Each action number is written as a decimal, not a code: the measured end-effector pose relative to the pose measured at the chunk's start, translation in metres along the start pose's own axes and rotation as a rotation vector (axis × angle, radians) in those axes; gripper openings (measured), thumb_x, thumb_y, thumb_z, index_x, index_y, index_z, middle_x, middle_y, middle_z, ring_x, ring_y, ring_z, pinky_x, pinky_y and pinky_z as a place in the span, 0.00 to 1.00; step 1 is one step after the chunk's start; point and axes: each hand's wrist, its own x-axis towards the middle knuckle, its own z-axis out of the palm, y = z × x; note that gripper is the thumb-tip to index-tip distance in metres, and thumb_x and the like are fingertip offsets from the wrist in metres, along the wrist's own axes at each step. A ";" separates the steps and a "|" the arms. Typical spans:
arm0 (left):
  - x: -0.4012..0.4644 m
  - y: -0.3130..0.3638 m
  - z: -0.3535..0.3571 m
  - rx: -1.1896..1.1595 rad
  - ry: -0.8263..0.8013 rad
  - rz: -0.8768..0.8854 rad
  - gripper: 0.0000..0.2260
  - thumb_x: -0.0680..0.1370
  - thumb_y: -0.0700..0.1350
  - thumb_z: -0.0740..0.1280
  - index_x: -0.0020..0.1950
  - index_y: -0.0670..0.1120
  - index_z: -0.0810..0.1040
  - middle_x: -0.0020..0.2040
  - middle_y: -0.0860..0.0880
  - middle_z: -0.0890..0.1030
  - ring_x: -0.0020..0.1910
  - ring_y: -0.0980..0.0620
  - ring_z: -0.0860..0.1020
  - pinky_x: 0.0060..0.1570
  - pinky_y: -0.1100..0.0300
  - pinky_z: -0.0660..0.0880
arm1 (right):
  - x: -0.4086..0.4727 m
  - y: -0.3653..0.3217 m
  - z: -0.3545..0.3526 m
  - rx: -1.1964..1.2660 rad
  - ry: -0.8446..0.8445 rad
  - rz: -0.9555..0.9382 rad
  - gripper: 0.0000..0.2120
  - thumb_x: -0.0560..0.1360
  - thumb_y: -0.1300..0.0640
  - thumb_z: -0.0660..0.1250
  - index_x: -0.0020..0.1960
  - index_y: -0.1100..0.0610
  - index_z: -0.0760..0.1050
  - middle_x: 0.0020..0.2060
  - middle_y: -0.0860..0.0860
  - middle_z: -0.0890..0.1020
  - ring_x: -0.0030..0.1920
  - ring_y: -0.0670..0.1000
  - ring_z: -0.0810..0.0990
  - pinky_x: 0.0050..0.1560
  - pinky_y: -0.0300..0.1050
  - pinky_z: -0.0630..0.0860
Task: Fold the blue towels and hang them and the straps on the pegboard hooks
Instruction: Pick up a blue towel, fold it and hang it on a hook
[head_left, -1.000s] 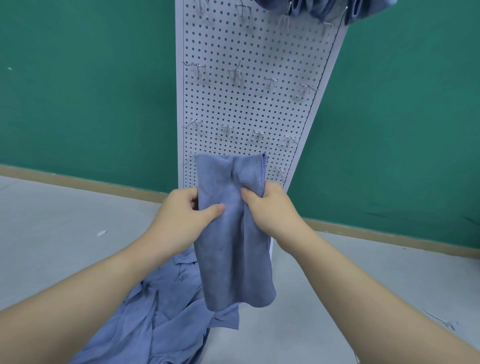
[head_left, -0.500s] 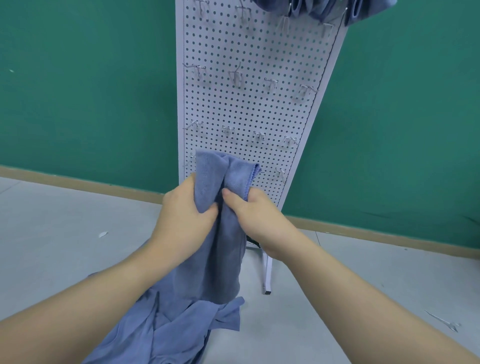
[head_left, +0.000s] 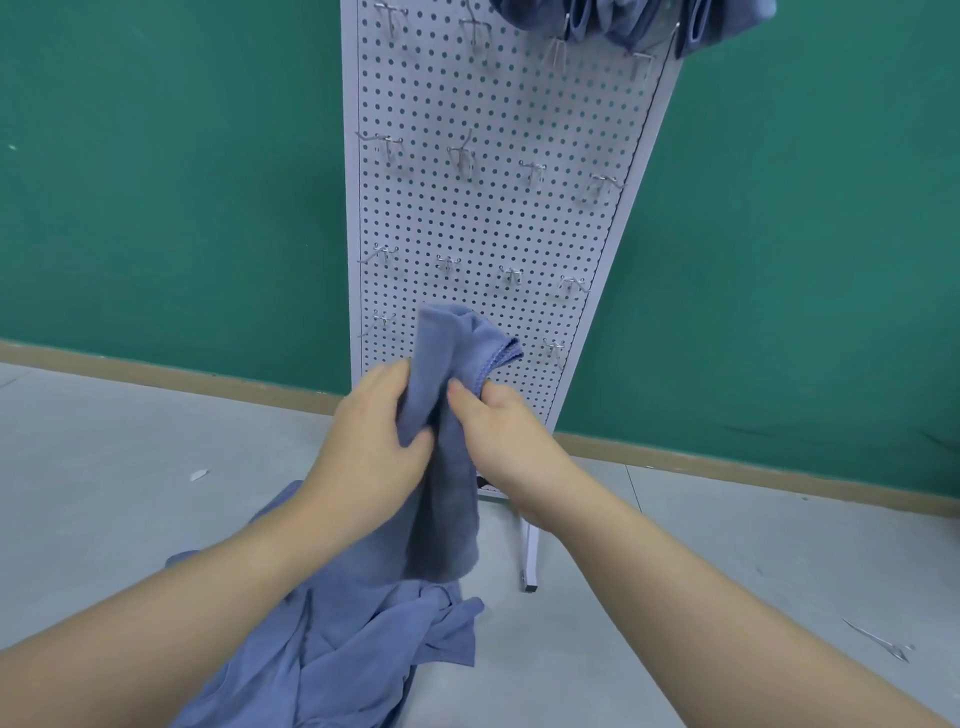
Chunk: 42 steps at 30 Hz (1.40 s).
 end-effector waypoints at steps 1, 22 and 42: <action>-0.002 0.000 0.002 0.008 -0.026 0.036 0.14 0.73 0.30 0.67 0.48 0.49 0.74 0.44 0.52 0.77 0.44 0.58 0.75 0.41 0.67 0.68 | -0.001 -0.001 -0.001 0.008 0.015 -0.002 0.14 0.85 0.47 0.58 0.48 0.53 0.76 0.43 0.51 0.82 0.47 0.52 0.80 0.52 0.50 0.76; 0.000 0.017 -0.007 0.039 -0.139 0.100 0.28 0.74 0.39 0.69 0.68 0.63 0.69 0.46 0.56 0.82 0.43 0.52 0.81 0.43 0.50 0.80 | -0.026 -0.029 -0.009 0.237 0.109 -0.210 0.10 0.85 0.48 0.61 0.57 0.52 0.77 0.50 0.49 0.86 0.53 0.47 0.84 0.60 0.49 0.80; 0.006 0.015 -0.011 -0.409 -0.038 -0.124 0.29 0.66 0.63 0.74 0.64 0.62 0.69 0.53 0.53 0.79 0.50 0.55 0.79 0.55 0.59 0.78 | -0.015 -0.036 -0.036 0.569 0.161 -0.165 0.04 0.82 0.54 0.64 0.51 0.50 0.77 0.44 0.45 0.85 0.52 0.47 0.84 0.63 0.49 0.78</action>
